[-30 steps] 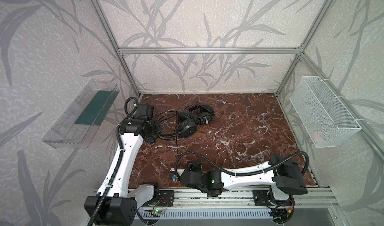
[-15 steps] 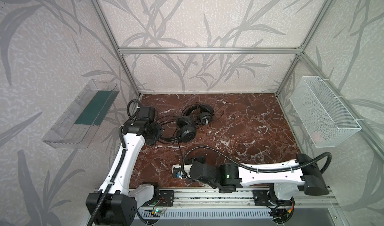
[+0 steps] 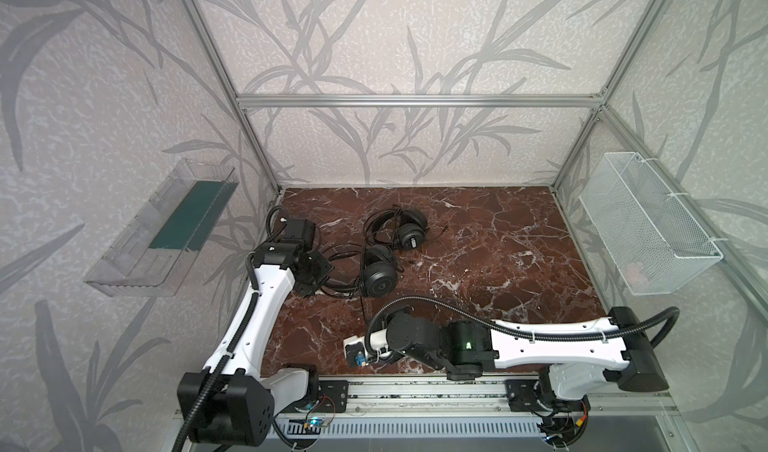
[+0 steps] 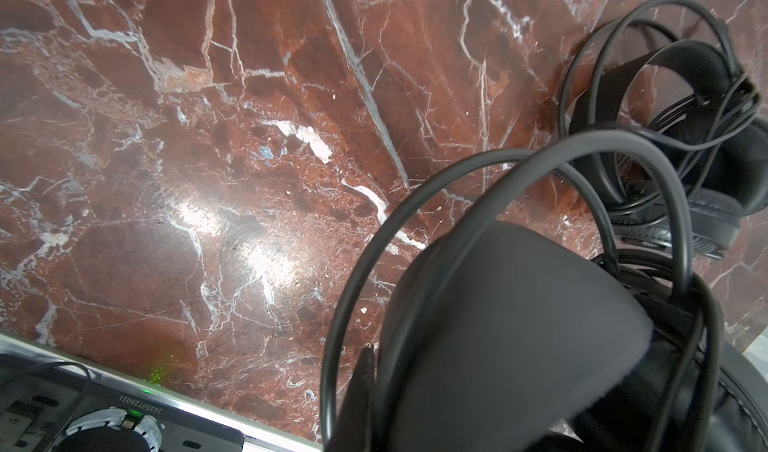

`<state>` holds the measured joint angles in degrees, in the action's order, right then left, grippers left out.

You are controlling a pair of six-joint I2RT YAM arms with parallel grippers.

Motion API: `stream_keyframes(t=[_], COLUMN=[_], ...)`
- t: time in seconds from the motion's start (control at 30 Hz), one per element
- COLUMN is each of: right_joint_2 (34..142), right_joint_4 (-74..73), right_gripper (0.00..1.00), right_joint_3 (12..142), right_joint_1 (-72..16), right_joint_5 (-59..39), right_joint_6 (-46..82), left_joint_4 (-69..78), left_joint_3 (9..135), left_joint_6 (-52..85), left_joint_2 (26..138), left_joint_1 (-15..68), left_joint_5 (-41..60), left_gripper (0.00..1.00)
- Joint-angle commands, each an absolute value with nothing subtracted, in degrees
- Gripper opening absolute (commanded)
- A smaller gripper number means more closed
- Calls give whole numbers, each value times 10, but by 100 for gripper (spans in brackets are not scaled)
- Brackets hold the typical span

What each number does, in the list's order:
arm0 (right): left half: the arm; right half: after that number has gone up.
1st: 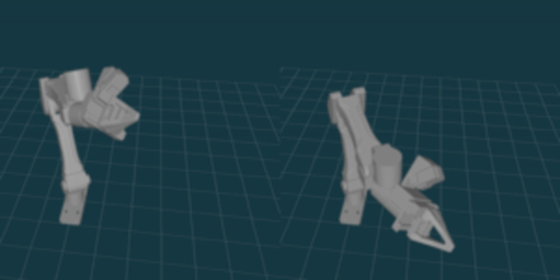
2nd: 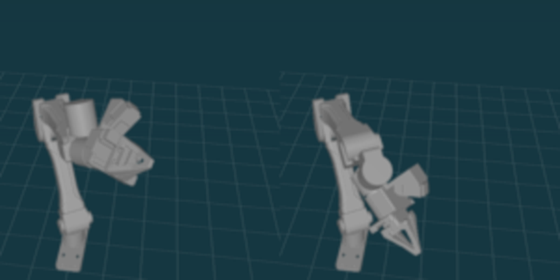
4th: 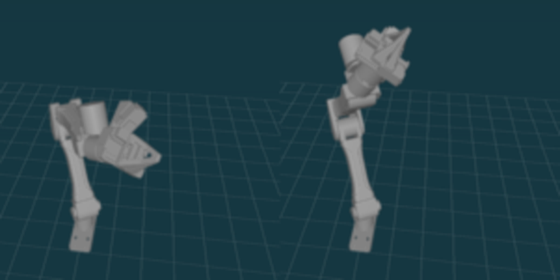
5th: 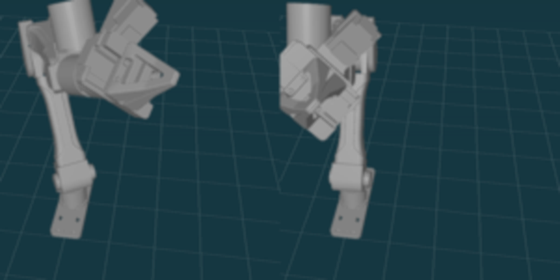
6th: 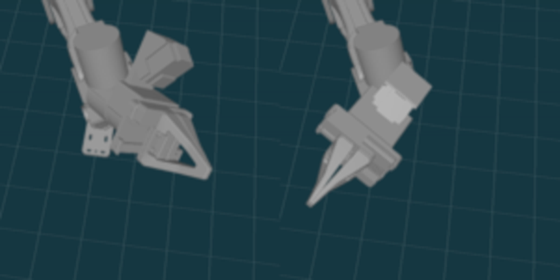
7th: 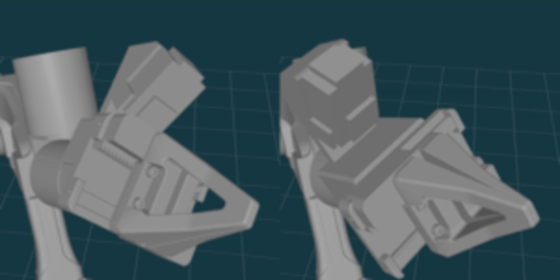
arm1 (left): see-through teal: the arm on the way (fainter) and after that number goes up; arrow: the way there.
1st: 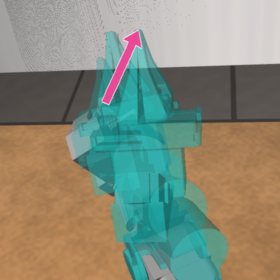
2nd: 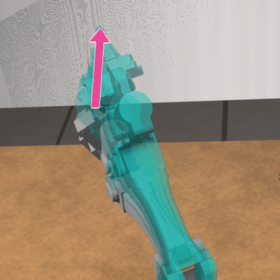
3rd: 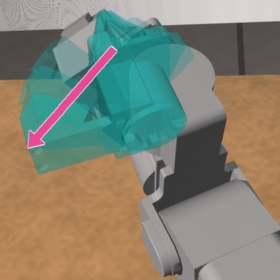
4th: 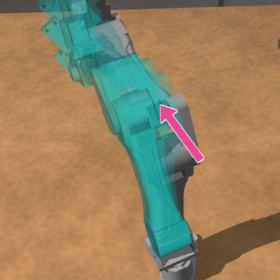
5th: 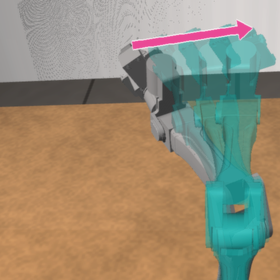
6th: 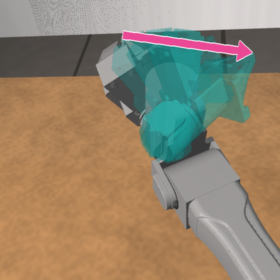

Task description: Wrap the headphones

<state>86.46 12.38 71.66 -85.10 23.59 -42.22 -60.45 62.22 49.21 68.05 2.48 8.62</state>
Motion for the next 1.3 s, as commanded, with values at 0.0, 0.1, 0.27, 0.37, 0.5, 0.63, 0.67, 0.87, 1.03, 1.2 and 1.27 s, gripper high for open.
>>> stream_keyframes(t=[0.0,0.1,0.27,0.37,0.5,0.63,0.67,0.87,1.03,1.2,1.27], right_joint_2=[865,865,876,880,884,882,881,876,877,875,871], right_joint_4=[110,100,99,99,96,95,92,78,71,74,90], right_gripper=[0,0,0,0,0,0,0,0,0,0,0], right_joint_3=[749,757,774,780,785,784,781,770,770,766,769], right_joint_1=[-845,-830,-818,-812,-802,-792,-789,-779,-768,-750,-735], right_joint_5=[235,222,204,192,179,164,163,153,141,118,91], right_joint_6=[-476,-485,-498,-499,-501,-502,-505,-517,-511,-491,-468], left_joint_4=[-552,-547,-532,-526,-520,-531,-534,-553,-551,-556,-556], left_joint_3=[610,589,555,544,536,533,531,520,518,530,534], left_joint_6=[487,478,463,453,435,407,399,370,365,354,349], left_joint_2=[675,666,654,649,637,622,618,608,605,606,602], left_joint_1=[33,38,49,63,88,105,107,111,116,119,119], left_joint_5=[89,91,98,102,109,111,108,103,113,125,140], left_gripper=[0,0,0,0,0,0,0,0,0,0,0])
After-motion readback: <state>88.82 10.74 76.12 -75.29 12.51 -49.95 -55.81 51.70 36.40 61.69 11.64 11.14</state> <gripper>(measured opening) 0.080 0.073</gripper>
